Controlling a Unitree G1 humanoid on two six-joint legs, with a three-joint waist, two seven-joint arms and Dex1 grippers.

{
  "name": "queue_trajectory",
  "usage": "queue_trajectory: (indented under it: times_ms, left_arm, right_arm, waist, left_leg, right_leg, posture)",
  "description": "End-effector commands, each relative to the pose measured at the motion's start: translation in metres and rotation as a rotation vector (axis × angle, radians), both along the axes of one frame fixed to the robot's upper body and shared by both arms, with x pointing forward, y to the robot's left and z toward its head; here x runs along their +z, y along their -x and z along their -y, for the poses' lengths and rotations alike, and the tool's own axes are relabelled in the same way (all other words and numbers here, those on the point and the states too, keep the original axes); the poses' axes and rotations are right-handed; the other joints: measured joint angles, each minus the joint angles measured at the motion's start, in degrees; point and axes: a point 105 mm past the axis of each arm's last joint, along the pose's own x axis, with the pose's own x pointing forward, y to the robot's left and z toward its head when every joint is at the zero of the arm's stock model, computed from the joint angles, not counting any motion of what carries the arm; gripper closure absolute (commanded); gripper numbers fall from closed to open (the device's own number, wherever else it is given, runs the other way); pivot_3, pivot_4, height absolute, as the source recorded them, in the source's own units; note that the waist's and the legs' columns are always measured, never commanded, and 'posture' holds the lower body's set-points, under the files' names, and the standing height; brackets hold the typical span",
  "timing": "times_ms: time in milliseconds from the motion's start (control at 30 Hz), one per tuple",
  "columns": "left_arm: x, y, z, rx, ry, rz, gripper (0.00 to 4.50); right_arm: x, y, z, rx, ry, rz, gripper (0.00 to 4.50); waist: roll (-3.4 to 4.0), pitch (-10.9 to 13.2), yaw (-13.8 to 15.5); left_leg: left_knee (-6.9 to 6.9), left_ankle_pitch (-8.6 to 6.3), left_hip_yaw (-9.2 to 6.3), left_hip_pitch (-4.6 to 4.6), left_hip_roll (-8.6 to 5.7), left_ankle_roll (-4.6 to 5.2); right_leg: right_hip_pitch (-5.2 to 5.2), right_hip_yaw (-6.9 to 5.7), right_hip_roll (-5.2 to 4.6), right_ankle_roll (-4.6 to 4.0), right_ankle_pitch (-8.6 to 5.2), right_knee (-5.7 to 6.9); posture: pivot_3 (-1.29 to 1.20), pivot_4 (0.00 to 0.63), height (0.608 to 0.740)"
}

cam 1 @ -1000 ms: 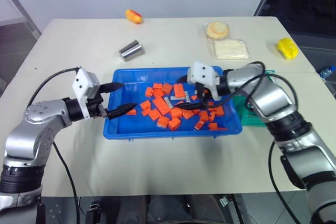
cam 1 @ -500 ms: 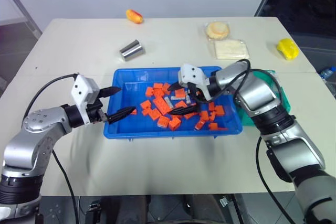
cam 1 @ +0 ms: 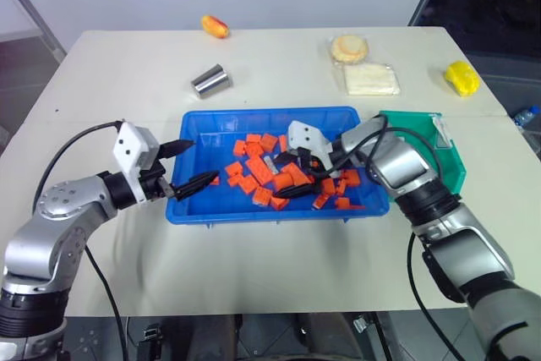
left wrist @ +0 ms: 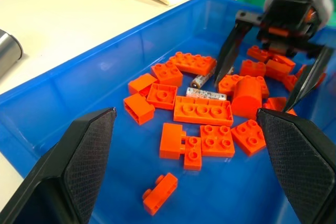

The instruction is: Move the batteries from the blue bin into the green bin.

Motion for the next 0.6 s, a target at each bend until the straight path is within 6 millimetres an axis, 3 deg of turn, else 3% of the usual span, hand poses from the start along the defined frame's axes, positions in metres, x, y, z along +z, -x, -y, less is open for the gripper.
queue_trajectory:
  times_ms: [33,133,167,267,367,400,600]
  left_arm:
    - [0.015,0.006,0.000,-0.008,-0.008,0.054,0.00]
    - [0.016,0.006,-0.001,-0.007,-0.013,0.056,0.00]
    - [0.016,0.006,-0.001,-0.007,-0.014,0.057,0.00]
    - [0.015,0.006,0.000,-0.007,-0.015,0.058,0.00]
    - [0.015,0.005,0.000,-0.007,-0.014,0.059,0.00]
    - [0.015,0.005,0.000,-0.007,-0.014,0.060,0.00]
    - [0.014,0.004,0.000,-0.009,-0.013,0.058,0.00]
  right_arm:
    - [-0.004,-0.006,0.004,-0.034,0.044,0.003,0.09]
    - [-0.012,-0.003,0.007,-0.039,0.064,-0.040,0.09]
    - [-0.014,-0.001,0.007,-0.040,0.065,-0.057,0.32]
    - [-0.017,0.005,0.008,-0.034,0.063,-0.093,1.41]
    - [-0.018,0.012,0.008,-0.012,0.067,-0.105,3.09]
    - [-0.017,0.013,0.008,-0.011,0.065,-0.104,3.29]
    - [-0.006,0.022,0.006,0.010,0.036,-0.090,3.29]
  waist:
    - [-0.02,0.0,0.0]
    - [-0.05,0.0,0.1]
    - [-0.05,0.0,0.1]
    - [-0.05,0.0,0.1]
    - [-0.05,0.0,0.1]
    - [-0.05,0.0,0.0]
    - [-0.05,0.0,0.1]
  left_leg:
    - [0.00,0.00,0.00,0.00,0.00,0.00]
    - [0.01,0.00,0.00,0.01,-0.01,0.00]
    - [0.01,0.00,-0.01,0.00,-0.01,-0.01]
    - [0.01,0.00,0.00,0.00,-0.02,0.00]
    - [0.00,0.00,-0.02,0.00,-0.01,0.00]
    - [0.00,0.00,-0.02,0.00,-0.01,0.00]
    - [0.00,0.00,-0.02,0.00,-0.01,0.00]
  right_leg:
    - [0.00,0.00,0.00,0.00,0.00,0.00]
    - [0.02,0.00,-0.01,0.00,0.00,0.00]
    - [0.02,-0.01,-0.01,0.00,0.00,0.00]
    - [0.01,0.00,-0.02,0.00,0.00,0.00]
    - [0.01,-0.01,0.00,0.00,0.00,0.00]
    - [0.01,-0.01,0.00,0.00,0.00,0.00]
    - [0.01,-0.01,0.00,0.00,0.00,0.00]
  posture:
    - [0.00,0.150,0.740]
    - [0.00,0.150,0.740]
    - [0.00,0.150,0.740]
    - [0.00,0.150,0.740]
    - [0.00,0.150,0.740]
    - [0.00,0.150,0.740]
    - [0.00,0.150,0.740]
